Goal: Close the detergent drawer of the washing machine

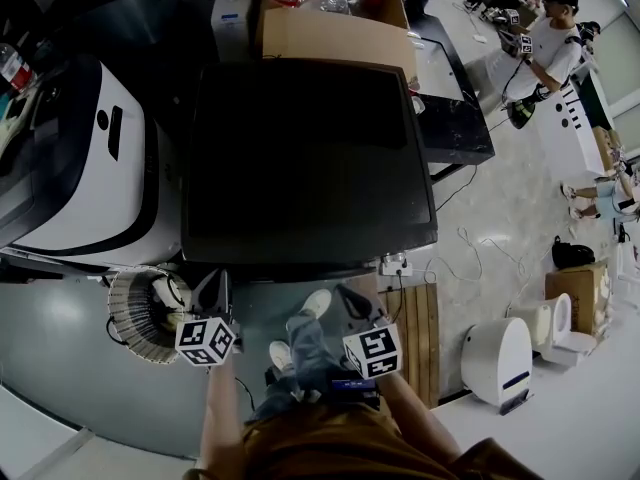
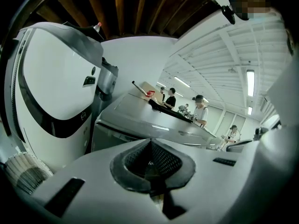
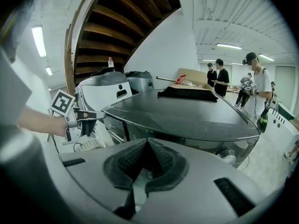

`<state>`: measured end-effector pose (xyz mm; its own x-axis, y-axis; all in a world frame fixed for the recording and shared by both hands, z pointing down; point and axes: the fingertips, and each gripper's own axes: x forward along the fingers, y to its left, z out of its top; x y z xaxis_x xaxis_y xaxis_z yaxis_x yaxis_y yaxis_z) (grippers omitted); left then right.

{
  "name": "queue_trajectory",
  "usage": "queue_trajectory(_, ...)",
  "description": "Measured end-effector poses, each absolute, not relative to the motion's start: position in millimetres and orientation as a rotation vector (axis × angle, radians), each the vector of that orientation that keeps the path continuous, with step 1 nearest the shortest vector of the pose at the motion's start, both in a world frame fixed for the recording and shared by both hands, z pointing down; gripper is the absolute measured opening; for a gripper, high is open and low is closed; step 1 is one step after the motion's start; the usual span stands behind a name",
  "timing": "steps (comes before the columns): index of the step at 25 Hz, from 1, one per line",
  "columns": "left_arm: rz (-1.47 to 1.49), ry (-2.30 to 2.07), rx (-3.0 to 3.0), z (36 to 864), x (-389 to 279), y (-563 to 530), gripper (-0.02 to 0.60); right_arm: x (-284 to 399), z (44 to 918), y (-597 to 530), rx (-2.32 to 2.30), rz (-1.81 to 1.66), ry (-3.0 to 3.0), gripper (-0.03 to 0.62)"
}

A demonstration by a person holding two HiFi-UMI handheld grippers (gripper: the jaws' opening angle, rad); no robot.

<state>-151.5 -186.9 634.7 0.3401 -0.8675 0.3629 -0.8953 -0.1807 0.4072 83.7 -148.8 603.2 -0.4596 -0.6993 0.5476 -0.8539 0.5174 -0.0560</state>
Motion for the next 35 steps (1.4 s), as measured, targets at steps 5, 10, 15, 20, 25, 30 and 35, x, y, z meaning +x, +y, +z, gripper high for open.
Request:
queue_trajectory(5,0.107,-1.547,2.112,620.2,-151.3,-181.5,0.023,72.0,590.6,-141.2,1.274,0.4,-2.328,0.012)
queue_trajectory(10,0.101,-1.548,2.18,591.7,-144.1,-162.0,0.023,62.2,567.4,-125.1,1.287,0.337,-2.371,0.012)
queue_trajectory(15,0.069,-1.559,2.226,555.2,-137.2,-134.3,0.023,62.7,535.2,-98.7,1.331,0.281,-2.416,0.012)
queue_trajectory(20,0.016,-1.589,2.281,518.1,-132.3,-112.9,0.023,68.9,514.2,-76.4,1.389,0.237,-2.447,0.012)
queue_trajectory(25,-0.039,-1.597,2.331,483.4,-127.8,-85.2,0.023,71.0,498.9,-51.3,1.424,0.205,-2.469,0.012)
queue_trajectory(30,-0.106,-1.586,2.374,452.4,-122.7,-64.4,0.023,68.9,480.6,-36.8,1.445,0.147,-2.491,0.012)
queue_trajectory(35,-0.109,-1.578,2.408,443.8,-119.2,-50.9,0.023,64.2,466.8,-30.6,1.477,0.141,-2.522,0.012)
